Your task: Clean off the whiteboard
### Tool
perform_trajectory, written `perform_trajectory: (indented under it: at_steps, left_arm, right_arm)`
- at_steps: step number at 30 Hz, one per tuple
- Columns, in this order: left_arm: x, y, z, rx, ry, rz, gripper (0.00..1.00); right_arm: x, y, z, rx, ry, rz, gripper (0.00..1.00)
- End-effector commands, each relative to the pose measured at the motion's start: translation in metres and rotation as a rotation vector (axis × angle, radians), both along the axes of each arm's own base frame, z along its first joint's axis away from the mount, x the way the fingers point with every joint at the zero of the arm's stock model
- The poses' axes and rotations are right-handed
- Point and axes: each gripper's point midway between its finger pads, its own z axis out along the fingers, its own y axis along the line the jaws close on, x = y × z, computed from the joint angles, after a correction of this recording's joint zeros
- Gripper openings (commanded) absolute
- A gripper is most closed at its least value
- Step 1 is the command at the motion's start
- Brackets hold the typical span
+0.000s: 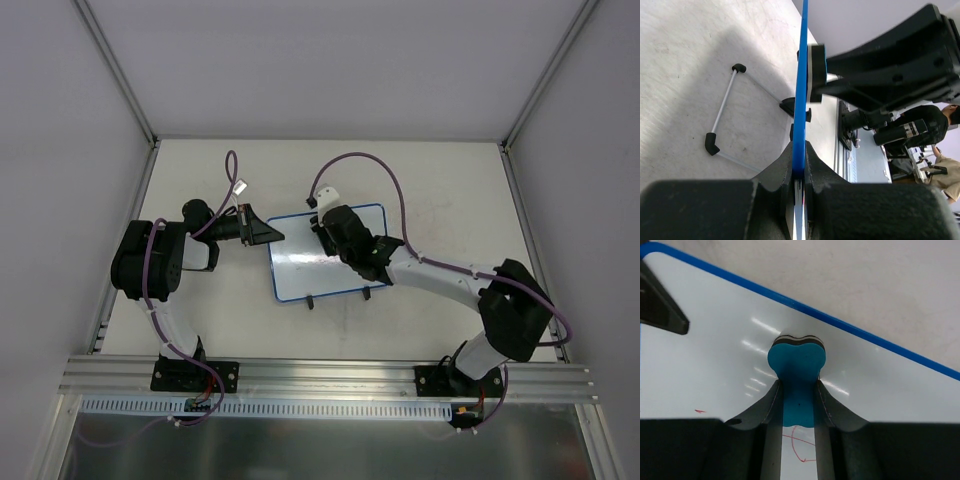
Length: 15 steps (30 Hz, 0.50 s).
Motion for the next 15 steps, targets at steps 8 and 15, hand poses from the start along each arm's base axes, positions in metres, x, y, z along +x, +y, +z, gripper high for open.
perform_trajectory:
  at_steps: [8,15]
  left_arm:
    - [-0.008,-0.006,0.032,-0.008,-0.375,-0.068,0.00]
    - [-0.008,-0.006,0.032,-0.008,-0.377,-0.068,0.00]
  right_arm:
    - [0.028,-0.113,-0.019,0.141,0.025,-0.469,0.00]
    - [0.019,-0.163,-0.031,0.247,0.019,-0.656,0.00]
